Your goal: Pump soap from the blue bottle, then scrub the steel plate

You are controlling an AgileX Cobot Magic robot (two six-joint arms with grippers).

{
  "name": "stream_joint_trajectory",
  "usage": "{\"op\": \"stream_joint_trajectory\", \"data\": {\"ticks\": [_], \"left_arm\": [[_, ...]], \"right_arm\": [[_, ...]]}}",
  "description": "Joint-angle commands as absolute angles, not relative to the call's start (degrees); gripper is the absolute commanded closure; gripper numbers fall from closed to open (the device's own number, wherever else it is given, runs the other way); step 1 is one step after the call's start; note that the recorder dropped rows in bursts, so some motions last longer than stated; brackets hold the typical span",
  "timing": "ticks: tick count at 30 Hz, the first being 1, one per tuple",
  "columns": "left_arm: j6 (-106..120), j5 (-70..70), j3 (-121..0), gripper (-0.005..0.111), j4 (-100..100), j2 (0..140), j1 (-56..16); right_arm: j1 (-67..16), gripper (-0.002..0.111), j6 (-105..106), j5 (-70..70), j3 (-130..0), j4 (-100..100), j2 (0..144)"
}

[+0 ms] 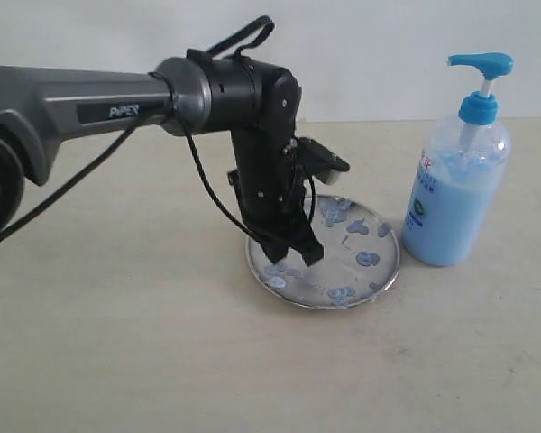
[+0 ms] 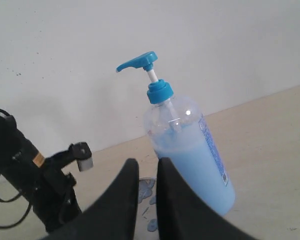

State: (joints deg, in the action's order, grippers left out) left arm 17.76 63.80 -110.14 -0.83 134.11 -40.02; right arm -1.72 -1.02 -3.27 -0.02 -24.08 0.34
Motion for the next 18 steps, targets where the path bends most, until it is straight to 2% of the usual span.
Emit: {"op": "stream_joint_trajectory", "data": {"ticks": [1,4,6,9,12,15,18], "left_arm": [[14.88,44.32,-111.33,0.102,-4.96,129.51,-39.97],[33.07,32.24,-111.41,0.102,-29.18,130.92,-40.25],[46.83,37.98,-111.97,0.102,-38.84,132.58,-40.25],[45.32,55.67,-112.2,0.102,-29.55,133.17,-40.0],[39.13,63.93,-112.2,0.102,-14.57,132.22,-39.88],[31.89,51.86,-112.2,0.102,-12.07,131.32,-39.88],[28.84,33.89,-112.2,0.102,-27.3,132.12,-39.88]], "right_arm": [[-1.84,0.106,-1.04,-2.98,0.0,-23.94,0.0],[-1.84,0.106,-1.04,-2.98,0.0,-23.94,0.0],[-1.84,0.106,-1.04,-2.98,0.0,-23.94,0.0],[-1.84,0.106,-1.04,-2.98,0.0,-23.94,0.0],[-1.84,0.106,-1.04,-2.98,0.0,-23.94,0.0],[-1.84,0.106,-1.04,-2.98,0.0,-23.94,0.0],[-1.84,0.106,-1.04,-2.98,0.0,-23.94,0.0]]}}
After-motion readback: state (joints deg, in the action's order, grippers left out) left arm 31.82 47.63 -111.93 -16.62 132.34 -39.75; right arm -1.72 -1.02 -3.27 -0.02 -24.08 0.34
